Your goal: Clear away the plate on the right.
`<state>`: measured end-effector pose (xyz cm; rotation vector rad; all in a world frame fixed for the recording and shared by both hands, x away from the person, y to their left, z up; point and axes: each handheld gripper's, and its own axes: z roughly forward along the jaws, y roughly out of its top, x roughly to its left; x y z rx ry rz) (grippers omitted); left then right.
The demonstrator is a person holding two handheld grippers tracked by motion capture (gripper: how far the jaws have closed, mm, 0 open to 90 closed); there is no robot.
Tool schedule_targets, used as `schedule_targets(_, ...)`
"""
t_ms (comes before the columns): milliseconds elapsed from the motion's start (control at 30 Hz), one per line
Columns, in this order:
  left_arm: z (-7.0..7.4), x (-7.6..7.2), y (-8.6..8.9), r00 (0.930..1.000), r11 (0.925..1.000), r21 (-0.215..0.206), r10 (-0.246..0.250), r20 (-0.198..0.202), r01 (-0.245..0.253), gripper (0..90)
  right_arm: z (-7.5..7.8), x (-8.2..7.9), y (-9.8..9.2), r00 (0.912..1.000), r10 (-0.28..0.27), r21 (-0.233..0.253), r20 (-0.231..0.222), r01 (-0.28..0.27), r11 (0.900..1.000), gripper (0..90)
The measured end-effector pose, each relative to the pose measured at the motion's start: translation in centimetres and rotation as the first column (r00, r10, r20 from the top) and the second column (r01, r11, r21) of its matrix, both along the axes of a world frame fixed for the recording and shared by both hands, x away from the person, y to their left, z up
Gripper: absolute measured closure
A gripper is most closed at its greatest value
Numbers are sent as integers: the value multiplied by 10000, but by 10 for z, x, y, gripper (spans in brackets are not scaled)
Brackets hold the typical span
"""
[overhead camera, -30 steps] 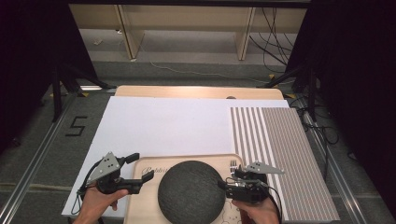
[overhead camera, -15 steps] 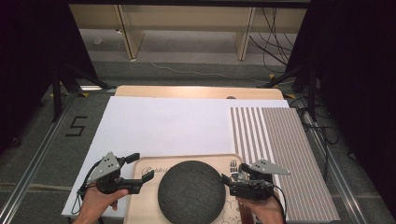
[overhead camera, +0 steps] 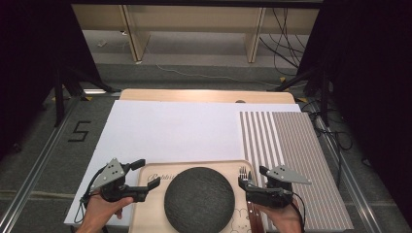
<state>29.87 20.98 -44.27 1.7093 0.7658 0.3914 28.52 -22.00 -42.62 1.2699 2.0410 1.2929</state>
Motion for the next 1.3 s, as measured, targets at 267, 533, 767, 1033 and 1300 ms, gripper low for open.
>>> schedule_targets(267,0,-1,-1,10000,10000,13,57,-17,-57,160,4,-3,-10,9991,-63,17,429,63,10000,167)
schedule_targets(533,1,-4,-1,9999,10000,50,-56,115,55,159,5,-6,-16,9972,-160,-149,727,171,9997,163)
schedule_targets(767,2,-4,-2,9998,9999,-101,-34,199,36,158,6,-9,-19,9964,-203,-173,822,218,9996,160)
schedule_targets(1033,3,-7,0,9993,9998,-204,-77,361,84,158,9,-13,-19,9938,-387,-147,1041,405,9991,157)
schedule_targets(1300,3,-7,-2,9983,9996,-188,-202,543,213,157,9,-16,-23,9919,-389,-273,1210,425,9987,156)
